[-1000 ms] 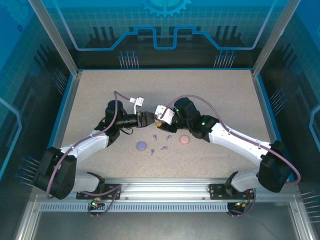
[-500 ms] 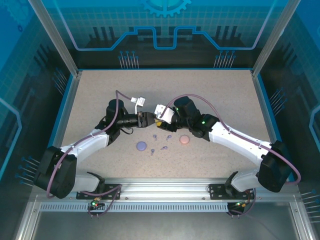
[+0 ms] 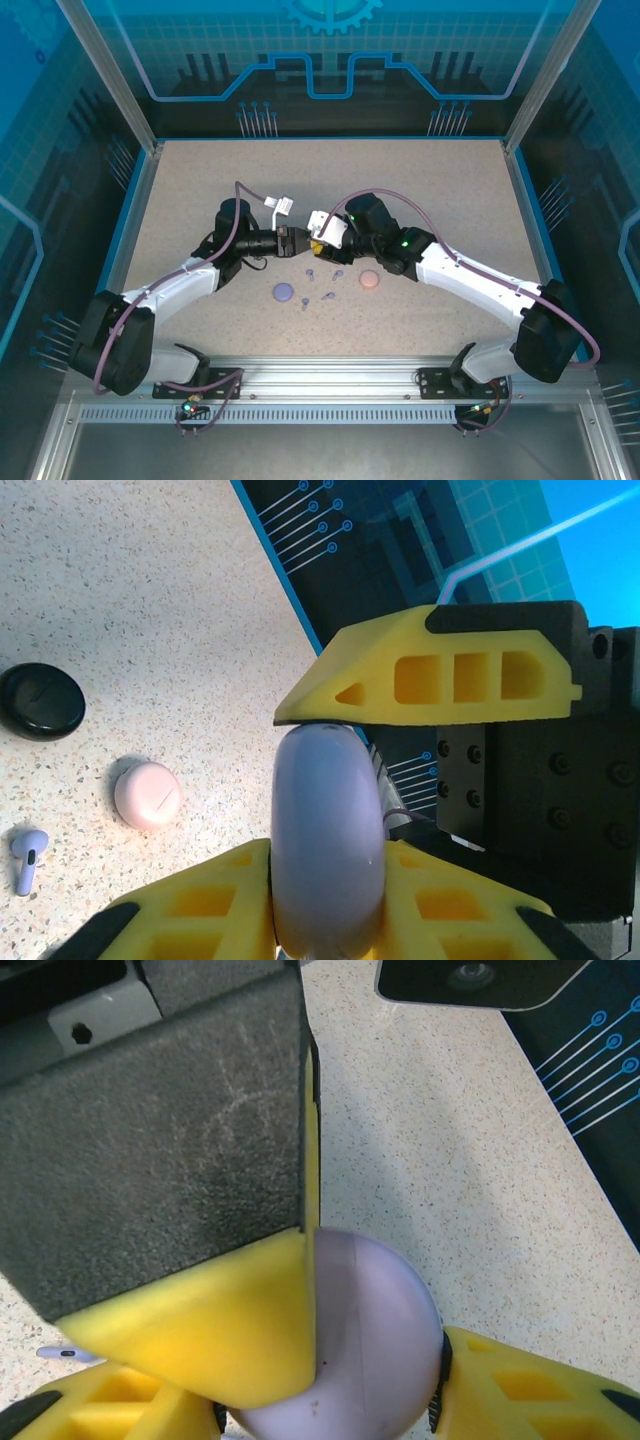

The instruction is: Insert the wireless bluetooth earbuds into the charging case

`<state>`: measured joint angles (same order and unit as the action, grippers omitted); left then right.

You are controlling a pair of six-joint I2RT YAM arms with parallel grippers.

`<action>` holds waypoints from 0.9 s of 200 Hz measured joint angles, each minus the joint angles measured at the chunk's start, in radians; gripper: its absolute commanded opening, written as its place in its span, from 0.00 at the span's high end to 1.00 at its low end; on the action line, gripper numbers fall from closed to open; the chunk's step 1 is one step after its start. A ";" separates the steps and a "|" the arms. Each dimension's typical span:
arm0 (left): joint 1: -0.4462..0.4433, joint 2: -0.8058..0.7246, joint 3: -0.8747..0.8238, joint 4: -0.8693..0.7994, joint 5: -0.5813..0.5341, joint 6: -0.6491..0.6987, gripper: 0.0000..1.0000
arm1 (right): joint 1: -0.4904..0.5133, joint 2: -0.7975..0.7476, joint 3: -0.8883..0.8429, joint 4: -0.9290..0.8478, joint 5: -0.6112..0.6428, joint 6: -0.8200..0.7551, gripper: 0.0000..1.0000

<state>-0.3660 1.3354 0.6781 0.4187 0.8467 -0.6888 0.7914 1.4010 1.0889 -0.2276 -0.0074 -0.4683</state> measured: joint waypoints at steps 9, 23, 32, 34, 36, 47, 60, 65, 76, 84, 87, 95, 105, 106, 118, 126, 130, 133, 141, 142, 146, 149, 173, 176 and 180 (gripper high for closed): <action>-0.001 0.000 0.000 0.001 0.001 0.005 0.77 | 0.000 0.000 0.001 -0.002 0.000 0.006 0.39; -0.004 -0.001 0.000 0.003 0.001 0.011 0.77 | -0.003 -0.001 0.002 -0.007 -0.005 0.014 0.32; -0.005 -0.002 0.000 0.005 0.001 0.014 0.77 | -0.007 -0.003 0.002 -0.011 -0.012 0.017 0.27; -0.005 -0.003 0.000 0.005 0.001 0.015 0.78 | -0.008 -0.004 0.002 -0.012 -0.014 0.022 0.25; -0.005 -0.004 0.000 0.005 0.000 0.016 0.78 | -0.010 -0.007 0.002 -0.014 -0.017 0.029 0.24; -0.005 -0.013 0.000 0.005 0.000 0.023 0.78 | -0.023 -0.022 0.002 -0.022 -0.037 0.037 0.17; -0.005 -0.032 0.000 0.013 -0.002 0.042 0.81 | -0.048 -0.069 -0.012 -0.021 -0.074 0.061 0.10; -0.005 -0.042 -0.001 0.021 -0.005 0.047 0.82 | -0.059 -0.091 -0.020 -0.021 -0.089 0.071 0.08; -0.005 -0.070 -0.006 0.042 -0.011 0.068 0.85 | -0.088 -0.155 -0.045 -0.018 -0.134 0.105 0.03; -0.006 -0.093 -0.014 0.062 -0.019 0.087 0.87 | -0.109 -0.199 -0.063 -0.010 -0.168 0.126 0.00; -0.006 -0.103 -0.017 0.069 -0.023 0.092 0.88 | -0.116 -0.216 -0.071 -0.005 -0.182 0.129 0.00; -0.010 -0.130 -0.029 0.092 -0.035 0.117 0.89 | -0.134 -0.260 -0.092 0.012 -0.215 0.157 0.00; -0.017 -0.165 -0.048 0.123 -0.052 0.151 0.90 | -0.154 -0.313 -0.123 0.036 -0.258 0.200 0.00; -0.018 -0.167 -0.049 0.125 -0.054 0.153 0.90 | -0.156 -0.317 -0.126 0.037 -0.261 0.202 0.00; -0.031 -0.208 -0.074 0.167 -0.077 0.202 0.90 | -0.172 -0.367 -0.156 0.066 -0.311 0.256 0.00; -0.041 -0.231 -0.092 0.195 -0.093 0.234 0.90 | -0.179 -0.387 -0.168 0.083 -0.337 0.291 0.00; -0.047 -0.241 -0.100 0.207 -0.101 0.252 0.90 | -0.182 -0.395 -0.173 0.093 -0.352 0.313 0.00; -0.051 -0.249 -0.107 0.218 -0.108 0.266 0.90 | -0.184 -0.398 -0.175 0.096 -0.360 0.322 0.00; -0.062 -0.265 -0.120 0.237 -0.119 0.299 0.91 | -0.186 -0.403 -0.177 0.110 -0.383 0.361 0.00; -0.064 -0.268 -0.122 0.242 -0.122 0.305 0.91 | -0.186 -0.403 -0.177 0.111 -0.385 0.365 0.00; -0.070 -0.274 -0.128 0.252 -0.127 0.322 0.91 | -0.188 -0.404 -0.177 0.119 -0.394 0.381 0.00; -0.074 -0.279 -0.132 0.259 -0.130 0.333 0.91 | -0.188 -0.403 -0.177 0.126 -0.402 0.394 0.00; -0.101 -0.303 -0.155 0.314 -0.155 0.420 0.91 | -0.190 -0.396 -0.174 0.166 -0.452 0.480 0.00; -0.103 -0.305 -0.157 0.321 -0.156 0.429 0.91 | -0.190 -0.394 -0.173 0.170 -0.458 0.489 0.00; -0.106 -0.307 -0.160 0.328 -0.159 0.439 0.91 | -0.190 -0.389 -0.170 0.175 -0.465 0.499 0.00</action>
<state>-0.4717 1.0283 0.5182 0.7471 0.6876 -0.2493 0.6010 1.0115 0.9188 -0.0528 -0.4725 0.0307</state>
